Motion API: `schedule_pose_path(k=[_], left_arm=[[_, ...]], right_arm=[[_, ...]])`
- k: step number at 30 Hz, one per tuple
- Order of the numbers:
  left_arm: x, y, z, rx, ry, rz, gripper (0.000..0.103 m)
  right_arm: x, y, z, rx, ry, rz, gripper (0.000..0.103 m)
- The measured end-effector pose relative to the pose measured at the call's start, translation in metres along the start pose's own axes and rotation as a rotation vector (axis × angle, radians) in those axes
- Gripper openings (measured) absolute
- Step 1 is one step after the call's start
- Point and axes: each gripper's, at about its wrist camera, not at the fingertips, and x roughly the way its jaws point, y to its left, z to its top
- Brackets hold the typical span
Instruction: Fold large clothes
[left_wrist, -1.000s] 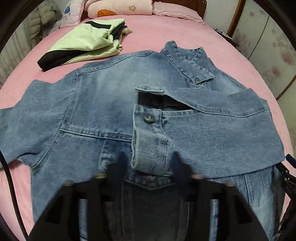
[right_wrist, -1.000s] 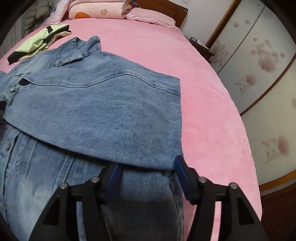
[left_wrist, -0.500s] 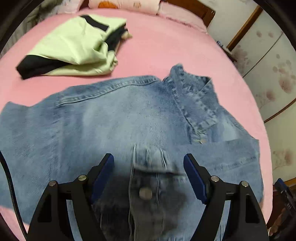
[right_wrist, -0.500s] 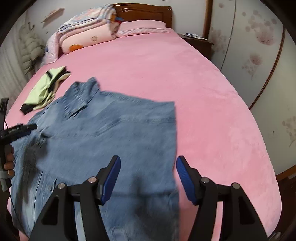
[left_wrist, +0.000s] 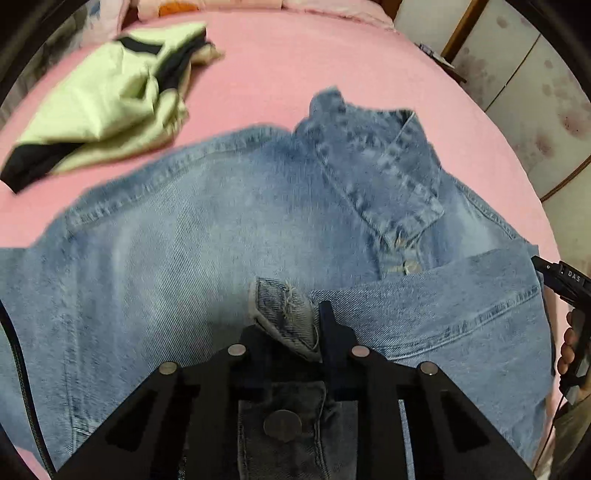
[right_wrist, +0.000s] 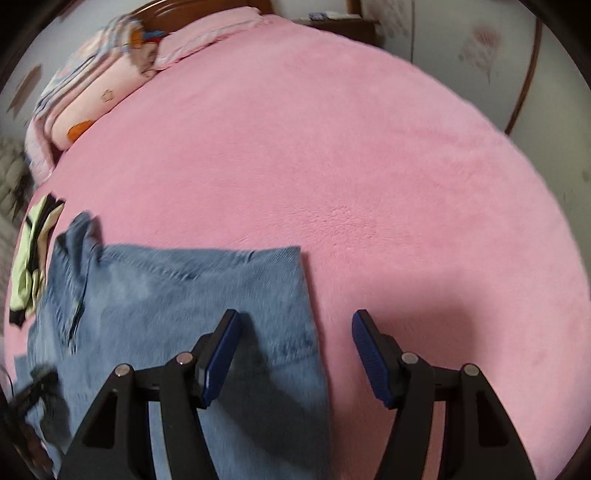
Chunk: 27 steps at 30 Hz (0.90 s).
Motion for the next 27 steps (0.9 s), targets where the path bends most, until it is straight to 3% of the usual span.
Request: schedule_pose_path(k=[1, 2, 3, 4, 6, 11, 14, 19, 21, 23, 27], left_arm=[[-0.003, -0.002, 0.001, 0.006, -0.025, 0.017, 0.018], [-0.008, -0.004, 0.001, 0.012, -0.062, 0.041, 0.018], [-0.012, -0.004, 0.001, 0.010, -0.090, 0.058, 0.017], [-0.014, -0.003, 0.003, 0.004, -0.109, 0.070, 0.017], [-0.014, 0.002, 0.004, -0.025, -0.126, 0.078, 0.017], [0.005, 0.010, -0.010, -0.025, -0.105, 0.122, 0.018], [0.000, 0.006, -0.009, -0.005, -0.110, 0.145, 0.024], [-0.038, 0.008, -0.002, -0.004, -0.138, 0.152, 0.075], [-0.066, 0.009, -0.003, -0.004, -0.179, 0.144, 0.080], [-0.091, 0.006, -0.006, -0.001, -0.200, 0.133, 0.081], [-0.137, 0.001, -0.013, 0.018, -0.235, 0.121, 0.087]], right_arm=[[0.006, -0.002, 0.002, 0.018, -0.002, 0.019, 0.063], [0.008, -0.003, 0.003, 0.022, -0.006, 0.030, 0.056], [0.008, -0.002, 0.003, 0.012, -0.014, 0.048, 0.017], [0.008, 0.000, 0.004, -0.002, -0.010, 0.041, 0.008], [0.001, 0.002, 0.005, -0.026, -0.056, -0.014, 0.005], [0.008, 0.007, -0.003, -0.056, -0.072, -0.087, 0.005], [0.011, 0.015, -0.005, -0.093, -0.071, -0.139, 0.007], [-0.028, 0.023, -0.012, -0.146, -0.106, -0.151, 0.023], [-0.054, 0.032, -0.021, -0.175, -0.145, -0.135, 0.036], [-0.078, 0.042, -0.033, -0.201, -0.180, -0.118, 0.042], [-0.128, 0.064, -0.057, -0.234, -0.216, -0.060, 0.045]])
